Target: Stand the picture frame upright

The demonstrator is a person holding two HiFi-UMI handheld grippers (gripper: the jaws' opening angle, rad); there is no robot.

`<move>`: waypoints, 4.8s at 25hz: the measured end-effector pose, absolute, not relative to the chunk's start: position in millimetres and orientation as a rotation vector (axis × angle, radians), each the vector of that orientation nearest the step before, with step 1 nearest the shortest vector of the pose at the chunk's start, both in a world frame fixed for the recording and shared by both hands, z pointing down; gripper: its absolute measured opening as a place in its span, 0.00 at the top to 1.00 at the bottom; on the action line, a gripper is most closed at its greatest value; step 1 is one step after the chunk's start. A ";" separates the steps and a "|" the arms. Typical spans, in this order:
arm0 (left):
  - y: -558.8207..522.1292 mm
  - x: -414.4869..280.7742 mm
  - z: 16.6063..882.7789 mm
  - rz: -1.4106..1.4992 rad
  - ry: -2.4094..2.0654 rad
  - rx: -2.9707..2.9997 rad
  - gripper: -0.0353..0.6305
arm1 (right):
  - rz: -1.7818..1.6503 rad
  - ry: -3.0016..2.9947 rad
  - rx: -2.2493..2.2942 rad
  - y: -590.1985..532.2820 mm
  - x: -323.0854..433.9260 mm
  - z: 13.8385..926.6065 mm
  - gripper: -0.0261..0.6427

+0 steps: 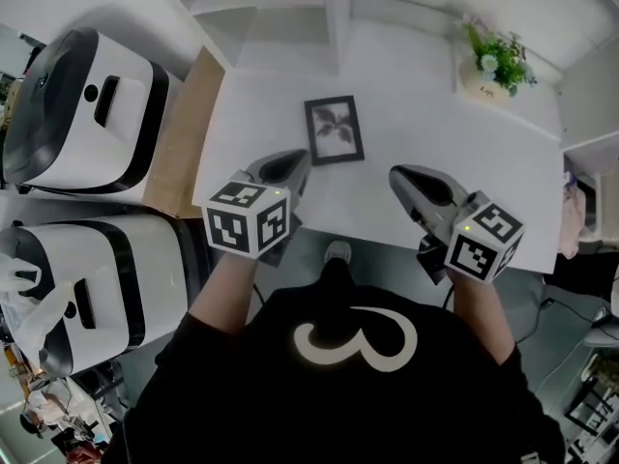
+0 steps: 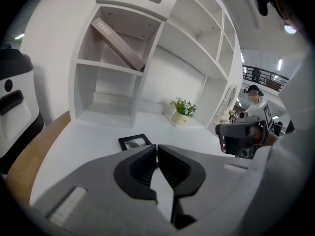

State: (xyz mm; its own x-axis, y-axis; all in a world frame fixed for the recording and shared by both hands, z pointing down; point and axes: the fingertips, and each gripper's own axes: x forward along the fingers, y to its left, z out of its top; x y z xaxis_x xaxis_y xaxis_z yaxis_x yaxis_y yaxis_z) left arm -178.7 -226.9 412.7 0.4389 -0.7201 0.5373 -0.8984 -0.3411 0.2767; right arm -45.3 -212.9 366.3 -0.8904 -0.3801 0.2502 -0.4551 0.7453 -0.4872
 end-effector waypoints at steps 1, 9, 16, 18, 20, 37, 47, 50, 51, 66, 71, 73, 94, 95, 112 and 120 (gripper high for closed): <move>-233.9 -178.7 419.3 0.451 -1.340 2.156 0.93 | 0.850 -2.799 0.690 -216.1 -43.3 369.9 0.96; -283.6 -191.2 477.8 0.566 -1.273 2.064 0.76 | 0.911 -2.746 0.756 -239.7 -39.5 392.7 0.96; -312.0 -197.5 524.9 0.676 -1.280 1.958 0.74 | 0.951 -2.732 0.767 -249.7 -42.7 402.8 0.96; -318.0 -198.8 533.5 0.713 -1.294 1.936 0.74 | 0.952 -2.730 0.771 -252.4 -43.4 403.6 0.96; -322.1 -199.7 542.5 0.746 -1.300 1.906 0.74 | 0.956 -2.728 0.780 -255.5 -42.6 404.2 0.96; -325.6 -198.2 553.4 0.747 -1.259 1.861 0.78 | 0.985 -2.726 0.839 -254.1 -44.0 412.5 0.96; -294.2 -185.8 552.7 0.757 -1.275 1.842 0.80 | 1.006 -2.726 0.854 -220.6 -25.7 412.2 0.96; -276.9 -176.7 553.1 0.743 -1.270 1.828 0.80 | 1.005 -2.719 0.848 -204.5 -16.3 412.8 0.96; -270.4 -174.1 553.4 0.741 -1.269 1.825 0.81 | 1.005 -2.717 0.848 -199.3 -13.5 412.6 0.96; -185.1 -150.9 552.6 0.712 -1.279 1.818 0.81 | 0.993 -2.724 0.856 -113.5 8.7 407.5 0.96; -163.9 -148.5 552.2 0.712 -1.280 1.810 0.81 | 0.982 -2.732 0.856 -92.5 10.4 403.9 0.96; -156.8 -148.1 552.1 0.718 -1.282 1.803 0.81 | 0.977 -2.734 0.858 -86.9 11.5 402.2 0.96; -131.9 -145.1 547.3 0.567 -1.176 1.718 0.70 | 0.946 -2.748 0.851 -66.9 13.2 393.0 0.96; -128.6 -145.0 544.6 0.520 -1.147 1.709 0.68 | 0.948 -2.747 0.849 -67.3 13.0 393.6 0.96; -75.0 -139.0 559.7 0.028 -0.445 1.551 0.68 | 1.000 -2.701 0.812 -77.8 6.8 417.9 0.96; -86.3 -124.1 563.6 -0.015 -0.370 1.493 0.80 | 0.997 -2.680 0.794 -81.0 0.6 428.6 0.96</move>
State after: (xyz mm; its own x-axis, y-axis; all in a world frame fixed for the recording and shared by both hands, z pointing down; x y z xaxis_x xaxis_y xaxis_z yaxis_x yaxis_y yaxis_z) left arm -124.1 -86.3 563.6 0.9439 -0.2359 0.2313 -0.2161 0.0886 0.9723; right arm 0.6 -81.0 428.6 -0.8426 -0.4216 0.3350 -0.5380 0.6339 -0.5556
